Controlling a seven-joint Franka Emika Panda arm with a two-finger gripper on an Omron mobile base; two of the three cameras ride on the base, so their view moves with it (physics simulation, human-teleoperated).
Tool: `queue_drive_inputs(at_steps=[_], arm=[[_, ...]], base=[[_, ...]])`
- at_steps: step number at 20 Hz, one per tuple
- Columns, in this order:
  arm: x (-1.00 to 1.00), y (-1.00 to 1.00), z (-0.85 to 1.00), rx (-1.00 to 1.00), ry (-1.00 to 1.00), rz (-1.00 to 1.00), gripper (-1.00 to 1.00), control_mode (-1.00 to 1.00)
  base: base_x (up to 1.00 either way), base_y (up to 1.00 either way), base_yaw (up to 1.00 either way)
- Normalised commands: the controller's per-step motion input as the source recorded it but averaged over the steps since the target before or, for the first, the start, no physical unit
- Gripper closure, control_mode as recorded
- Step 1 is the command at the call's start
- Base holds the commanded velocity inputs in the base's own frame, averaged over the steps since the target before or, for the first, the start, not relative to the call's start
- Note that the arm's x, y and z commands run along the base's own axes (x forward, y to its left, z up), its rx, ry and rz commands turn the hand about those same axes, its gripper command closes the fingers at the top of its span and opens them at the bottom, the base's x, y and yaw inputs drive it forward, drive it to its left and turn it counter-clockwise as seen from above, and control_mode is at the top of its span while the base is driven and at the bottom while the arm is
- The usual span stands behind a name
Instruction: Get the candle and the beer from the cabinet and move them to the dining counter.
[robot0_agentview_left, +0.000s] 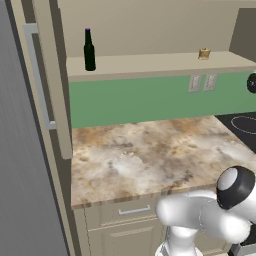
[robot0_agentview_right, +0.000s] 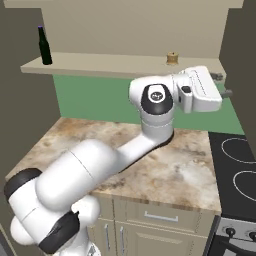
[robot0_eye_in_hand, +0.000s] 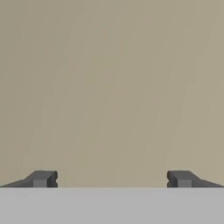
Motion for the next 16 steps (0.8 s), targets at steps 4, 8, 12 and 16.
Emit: queue_drive_inputs(at_steps=[4, 8, 12, 16], arm=[[-0.22, 0.59, -0.03, -0.08, 0.00, 0.31, -1.00, -1.00], [-0.10, 0.46, 0.00, -0.03, 0.01, 0.34, -1.00, -1.00], [-0.08, 0.33, 0.01, 0.00, 0.06, 0.33, -1.00, -1.00], [-0.11, 0.25, 0.12, 0.00, 0.09, 0.29, -1.00, -1.00]], base=[[0.00, 0.00, 0.00], [0.00, 0.00, 0.00], [0.00, 0.00, 0.00], [0.00, 0.00, 0.00]])
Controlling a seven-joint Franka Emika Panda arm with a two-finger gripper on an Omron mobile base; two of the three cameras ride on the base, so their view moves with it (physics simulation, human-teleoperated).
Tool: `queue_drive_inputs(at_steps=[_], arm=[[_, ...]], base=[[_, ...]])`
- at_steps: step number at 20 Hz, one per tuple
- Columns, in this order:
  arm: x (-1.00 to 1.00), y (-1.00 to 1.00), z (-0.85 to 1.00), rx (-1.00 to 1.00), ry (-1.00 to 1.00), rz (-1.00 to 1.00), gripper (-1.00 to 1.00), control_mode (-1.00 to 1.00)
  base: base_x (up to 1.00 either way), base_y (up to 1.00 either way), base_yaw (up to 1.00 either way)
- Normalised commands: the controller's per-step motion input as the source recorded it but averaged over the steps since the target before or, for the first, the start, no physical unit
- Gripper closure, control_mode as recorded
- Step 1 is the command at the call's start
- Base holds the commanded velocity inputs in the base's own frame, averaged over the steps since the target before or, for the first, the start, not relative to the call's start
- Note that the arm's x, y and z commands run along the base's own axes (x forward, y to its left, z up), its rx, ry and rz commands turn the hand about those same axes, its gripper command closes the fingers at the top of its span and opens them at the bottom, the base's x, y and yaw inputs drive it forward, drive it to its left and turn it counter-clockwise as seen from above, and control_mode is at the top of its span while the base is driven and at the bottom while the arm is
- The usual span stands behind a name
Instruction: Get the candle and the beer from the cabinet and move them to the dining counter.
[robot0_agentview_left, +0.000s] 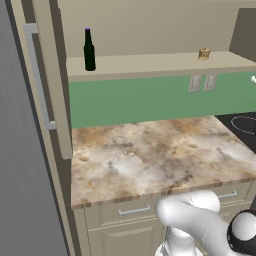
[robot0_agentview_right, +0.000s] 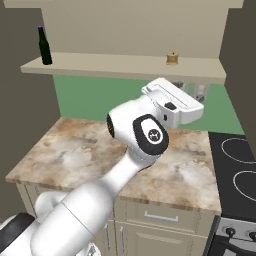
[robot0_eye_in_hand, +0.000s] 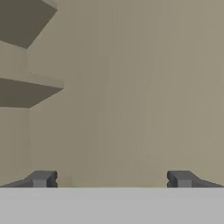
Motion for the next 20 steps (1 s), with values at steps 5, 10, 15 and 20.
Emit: queue_drive_inputs(at_steps=[5, 10, 15, 20], arm=[[-0.05, 0.24, 0.17, 0.00, 0.10, 0.25, -1.00, -1.00], [-0.06, 0.13, 0.07, 0.00, 0.08, 0.23, -1.00, -1.00], [0.00, 0.22, 0.00, 0.00, 0.08, 0.21, -1.00, -1.00], [0.00, 0.10, 0.04, 0.00, 0.05, 0.20, -1.00, -1.00]], base=[[0.00, 0.00, 0.00], [0.00, 0.00, 0.00], [0.00, 0.00, 0.00], [0.00, 0.00, 0.00]])
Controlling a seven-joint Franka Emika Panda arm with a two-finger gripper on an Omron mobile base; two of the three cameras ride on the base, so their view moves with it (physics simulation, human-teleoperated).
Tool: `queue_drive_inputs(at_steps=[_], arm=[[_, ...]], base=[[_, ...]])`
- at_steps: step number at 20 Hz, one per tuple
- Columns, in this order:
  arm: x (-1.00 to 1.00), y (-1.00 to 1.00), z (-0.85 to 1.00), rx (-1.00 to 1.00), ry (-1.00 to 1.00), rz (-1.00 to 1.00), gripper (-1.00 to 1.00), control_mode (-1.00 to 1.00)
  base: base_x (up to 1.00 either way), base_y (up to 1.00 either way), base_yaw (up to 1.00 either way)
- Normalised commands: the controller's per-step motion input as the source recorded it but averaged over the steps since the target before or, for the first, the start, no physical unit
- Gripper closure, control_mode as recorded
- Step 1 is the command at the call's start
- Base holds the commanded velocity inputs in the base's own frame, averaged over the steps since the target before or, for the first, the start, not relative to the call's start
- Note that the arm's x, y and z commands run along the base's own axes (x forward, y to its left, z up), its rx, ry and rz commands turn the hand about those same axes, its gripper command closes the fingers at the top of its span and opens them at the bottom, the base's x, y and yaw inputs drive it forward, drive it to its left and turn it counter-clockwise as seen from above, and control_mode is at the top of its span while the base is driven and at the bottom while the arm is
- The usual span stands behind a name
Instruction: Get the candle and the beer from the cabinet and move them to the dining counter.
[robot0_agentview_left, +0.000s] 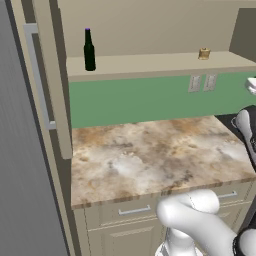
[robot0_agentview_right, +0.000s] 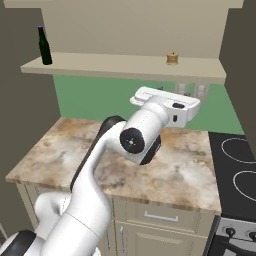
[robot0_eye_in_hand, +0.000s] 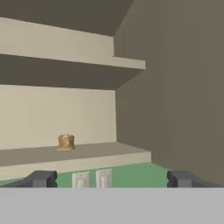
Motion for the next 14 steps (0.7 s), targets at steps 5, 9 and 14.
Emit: queue_drive_inputs(at_steps=[5, 9, 14], arm=[[0.00, 0.09, 0.08, 0.00, 0.03, 0.16, -1.00, -1.00], [0.00, 0.14, 0.15, 0.00, 0.01, 0.09, -1.00, -1.00], [0.00, 0.21, 0.25, 0.00, 0.03, 0.01, -1.00, -1.00]], base=[[0.00, 0.00, 0.00], [0.00, 0.00, 0.00], [0.00, 0.00, 0.00]])
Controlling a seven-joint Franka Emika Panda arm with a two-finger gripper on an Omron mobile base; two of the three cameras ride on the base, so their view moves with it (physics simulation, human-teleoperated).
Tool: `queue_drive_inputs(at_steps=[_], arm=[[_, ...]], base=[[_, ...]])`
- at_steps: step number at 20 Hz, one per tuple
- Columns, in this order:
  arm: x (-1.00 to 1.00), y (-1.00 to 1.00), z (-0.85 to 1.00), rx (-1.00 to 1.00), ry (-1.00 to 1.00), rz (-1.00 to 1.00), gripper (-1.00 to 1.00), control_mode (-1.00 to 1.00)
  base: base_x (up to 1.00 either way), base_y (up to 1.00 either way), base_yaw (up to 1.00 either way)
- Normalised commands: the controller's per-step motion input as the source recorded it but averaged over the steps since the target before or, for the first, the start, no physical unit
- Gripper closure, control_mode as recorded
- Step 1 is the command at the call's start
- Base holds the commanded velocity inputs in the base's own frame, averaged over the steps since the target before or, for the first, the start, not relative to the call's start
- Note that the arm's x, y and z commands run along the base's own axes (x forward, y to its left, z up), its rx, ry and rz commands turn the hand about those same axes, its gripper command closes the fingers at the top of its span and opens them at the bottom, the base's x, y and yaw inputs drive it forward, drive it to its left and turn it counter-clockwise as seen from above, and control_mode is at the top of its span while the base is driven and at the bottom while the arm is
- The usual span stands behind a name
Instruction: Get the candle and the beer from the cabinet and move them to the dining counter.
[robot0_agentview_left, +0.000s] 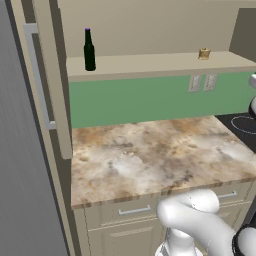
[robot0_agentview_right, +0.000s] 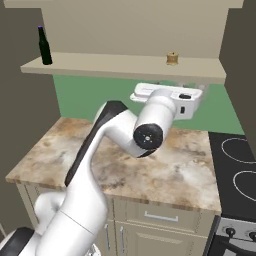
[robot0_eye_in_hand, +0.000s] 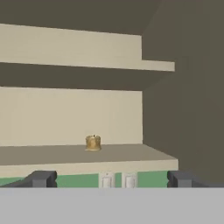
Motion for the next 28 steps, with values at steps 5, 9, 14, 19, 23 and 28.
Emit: queue_drive_inputs(at_steps=[5, 9, 14, 19, 23, 28], arm=[[0.00, 0.31, 0.28, 0.00, 0.09, 0.01, -1.00, -1.00], [0.00, 0.32, 0.23, 0.00, 0.15, 0.01, -1.00, -1.00], [0.00, 0.36, 0.11, 0.00, 0.15, 0.01, -1.00, -1.00], [0.00, 0.37, 0.01, 0.00, 0.12, 0.01, -1.00, -1.00], [0.10, 0.24, 0.00, 0.00, 0.01, 0.01, -1.00, -1.00], [0.25, 0.00, -0.01, 0.00, 0.00, 0.01, -1.00, -1.00]], base=[[0.00, 0.00, 0.00], [0.00, 0.00, 0.00], [0.00, 0.00, 0.00], [0.00, 0.00, 0.00], [0.00, 0.00, 0.00], [0.00, 0.00, 0.00]])
